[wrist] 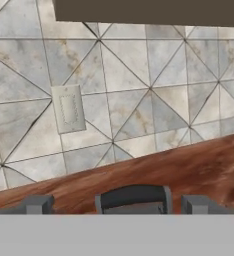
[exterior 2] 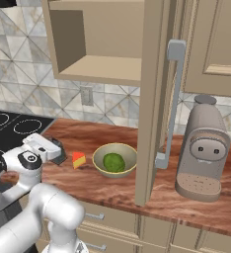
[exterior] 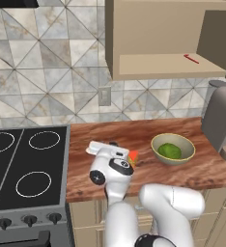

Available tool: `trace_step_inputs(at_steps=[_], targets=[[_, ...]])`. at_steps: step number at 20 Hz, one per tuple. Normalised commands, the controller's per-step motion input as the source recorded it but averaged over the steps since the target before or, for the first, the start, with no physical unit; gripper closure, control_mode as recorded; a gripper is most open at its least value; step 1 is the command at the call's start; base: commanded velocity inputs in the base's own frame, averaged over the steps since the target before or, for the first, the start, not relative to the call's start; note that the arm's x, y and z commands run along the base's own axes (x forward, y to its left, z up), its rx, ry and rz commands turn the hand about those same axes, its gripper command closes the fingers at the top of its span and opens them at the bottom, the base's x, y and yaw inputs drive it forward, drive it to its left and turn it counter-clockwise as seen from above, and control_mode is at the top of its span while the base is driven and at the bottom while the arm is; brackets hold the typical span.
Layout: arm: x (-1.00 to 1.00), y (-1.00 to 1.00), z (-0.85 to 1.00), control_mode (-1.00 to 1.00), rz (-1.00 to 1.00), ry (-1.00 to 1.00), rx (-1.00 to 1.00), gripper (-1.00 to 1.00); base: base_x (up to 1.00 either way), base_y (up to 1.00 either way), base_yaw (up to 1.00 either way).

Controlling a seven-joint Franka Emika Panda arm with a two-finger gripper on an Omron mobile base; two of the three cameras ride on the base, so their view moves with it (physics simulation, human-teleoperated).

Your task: Pick the cheese from the fridge and the cheese grater from the cabinet and place them next to the salad bowl.

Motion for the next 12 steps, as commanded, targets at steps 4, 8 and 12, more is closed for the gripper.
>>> trace_step_inputs(at_steps=[4, 8, 12], targets=[[-0.06, 0.00, 0.26, -1.00, -0.04, 0.13, 0.00, -1.00, 0.00, 0.00, 0.00], [-0.08, 0.00, 0.27, -1.00, -0.02, 0.13, 0.00, -1.00, 0.00, 0.00, 0.00], [-0.08, 0.00, 0.30, -1.00, 0.00, 0.11, 0.00, -1.00, 0.00, 0.00, 0.00]])
